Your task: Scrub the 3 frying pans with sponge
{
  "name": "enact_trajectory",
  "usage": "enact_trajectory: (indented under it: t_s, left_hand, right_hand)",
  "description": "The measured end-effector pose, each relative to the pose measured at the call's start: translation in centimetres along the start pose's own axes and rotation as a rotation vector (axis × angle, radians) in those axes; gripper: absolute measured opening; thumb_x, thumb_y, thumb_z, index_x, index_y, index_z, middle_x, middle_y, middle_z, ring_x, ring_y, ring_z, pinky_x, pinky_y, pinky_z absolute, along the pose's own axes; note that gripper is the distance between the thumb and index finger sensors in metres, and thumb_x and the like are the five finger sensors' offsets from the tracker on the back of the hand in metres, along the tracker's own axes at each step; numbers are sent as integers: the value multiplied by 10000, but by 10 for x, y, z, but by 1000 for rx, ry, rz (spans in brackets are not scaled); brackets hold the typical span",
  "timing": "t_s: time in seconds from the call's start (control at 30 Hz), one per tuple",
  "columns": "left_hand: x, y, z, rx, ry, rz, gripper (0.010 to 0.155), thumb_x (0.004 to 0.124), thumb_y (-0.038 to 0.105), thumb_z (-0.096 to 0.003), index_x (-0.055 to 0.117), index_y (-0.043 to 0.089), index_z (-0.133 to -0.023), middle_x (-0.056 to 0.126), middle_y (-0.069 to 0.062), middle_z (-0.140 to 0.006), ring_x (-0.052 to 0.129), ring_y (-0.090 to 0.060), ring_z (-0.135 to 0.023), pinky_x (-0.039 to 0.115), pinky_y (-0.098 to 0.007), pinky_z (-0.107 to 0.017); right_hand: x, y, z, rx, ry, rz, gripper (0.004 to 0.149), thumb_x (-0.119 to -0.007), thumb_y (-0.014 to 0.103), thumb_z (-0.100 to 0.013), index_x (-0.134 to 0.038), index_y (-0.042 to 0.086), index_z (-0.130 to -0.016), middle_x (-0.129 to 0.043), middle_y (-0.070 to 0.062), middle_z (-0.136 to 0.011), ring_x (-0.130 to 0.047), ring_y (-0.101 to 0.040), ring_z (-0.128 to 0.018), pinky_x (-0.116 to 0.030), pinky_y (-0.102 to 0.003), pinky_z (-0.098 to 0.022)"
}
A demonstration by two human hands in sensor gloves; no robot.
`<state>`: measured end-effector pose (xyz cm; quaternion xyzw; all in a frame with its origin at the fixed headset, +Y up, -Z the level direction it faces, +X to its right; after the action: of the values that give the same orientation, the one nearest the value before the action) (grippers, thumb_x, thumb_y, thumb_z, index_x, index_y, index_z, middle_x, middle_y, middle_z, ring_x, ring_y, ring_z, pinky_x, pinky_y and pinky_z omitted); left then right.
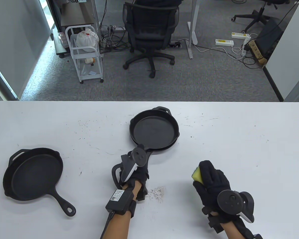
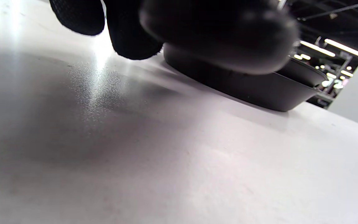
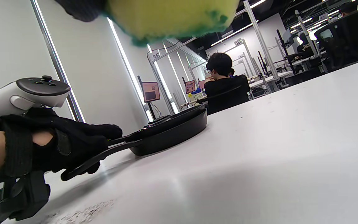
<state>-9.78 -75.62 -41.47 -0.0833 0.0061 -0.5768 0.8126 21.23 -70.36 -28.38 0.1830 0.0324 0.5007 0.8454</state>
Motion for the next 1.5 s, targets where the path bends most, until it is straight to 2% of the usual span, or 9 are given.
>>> enact_trajectory:
  t_s: [0.13, 0.33, 0.4, 0.53, 0.67, 0.83, 1.03, 1.3, 1.5]
  left_hand:
    - [-26, -18, 18, -48, 85, 131, 832, 661, 571, -446, 464, 187, -1157, 510, -187, -1125, 732, -382, -911, 596, -637, -721]
    - [-89, -102, 46, -347, 192, -221, 1021, 710, 689, -412, 458, 34, -1155, 557, -251, -1095, 761, -399, -877, 659, -636, -685]
    - [-103, -137, 54, -490, 150, -294, 1064, 708, 702, -399, 450, -9, -1147, 570, -284, -1085, 784, -408, -859, 689, -637, -663]
    - [-100, -202, 72, -787, -189, -514, 1097, 560, 749, -387, 444, -36, -1144, 601, -295, -1086, 832, -406, -869, 771, -585, -606]
    - [-96, -233, 83, -883, -254, -553, 1061, 565, 766, -378, 631, -13, -1094, 793, -267, -990, 967, -367, -749, 838, -564, -547]
    - [-77, -258, 88, -922, -367, -356, 949, 673, 708, -415, 697, 8, -1055, 871, -222, -921, 1016, -312, -663, 872, -530, -500]
    - [-73, -280, 94, -946, -307, -193, 767, 719, 581, -463, 663, 64, -1027, 909, -111, -825, 1044, -232, -565, 898, -479, -453]
    - [-93, -283, 99, -865, -3, -58, 571, 724, 447, -487, 706, 115, -951, 933, -38, -645, 1081, -132, -333, 968, -415, -333]
    - [-121, -248, 89, -712, 158, -17, 566, 724, 427, -482, 690, 127, -961, 904, -27, -659, 1051, -150, -384, 941, -452, -397]
  right_hand:
    - [1, 2, 2, 9, -6, 1, 701, -720, 525, -498, -377, 381, -1092, -480, -20, -1171, -678, -311, -999, -507, -591, -753]
    - [0, 2, 2, 7, 1, -1, 700, -720, 525, -498, -379, 380, -1092, -480, -20, -1171, -678, -311, -999, -505, -591, -753]
    - [-1, 2, 2, 4, -1, 0, 700, -720, 525, -499, -378, 380, -1092, -479, -20, -1172, -679, -311, -998, -505, -591, -753]
    - [-2, 3, 3, 3, 9, -16, 700, -719, 526, -499, -378, 381, -1092, -479, -20, -1171, -676, -315, -999, -504, -593, -753]
    - [0, 5, 4, 4, -9, -11, 700, -718, 527, -499, -378, 380, -1092, -480, -22, -1171, -677, -314, -998, -502, -592, -753]
    - [-2, 4, 5, -3, 1, -26, 700, -718, 527, -499, -379, 378, -1093, -480, -25, -1170, -676, -315, -999, -501, -593, -753]
    - [-3, 6, 4, -2, 11, -32, 701, -718, 527, -499, -378, 379, -1093, -480, -24, -1171, -674, -316, -1000, -502, -593, -753]
    - [-3, 4, 4, -11, 18, -55, 698, -717, 526, -499, -378, 381, -1092, -481, -21, -1171, -673, -318, -1000, -501, -593, -753]
    - [-4, 4, 4, -14, 21, -56, 698, -716, 527, -500, -376, 381, -1092, -481, -21, -1171, -674, -317, -999, -501, -593, -754]
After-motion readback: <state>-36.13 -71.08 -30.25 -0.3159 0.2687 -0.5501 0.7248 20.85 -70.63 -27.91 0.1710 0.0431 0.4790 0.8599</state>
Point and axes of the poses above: the tracker on the back of each hand, its own y axis roughly to the thumb side, its own z axis roughly from the fingertips to the wrist, x = y × z, the point moved 4 cm from there along -z, roughly from the wrist to the fingertips
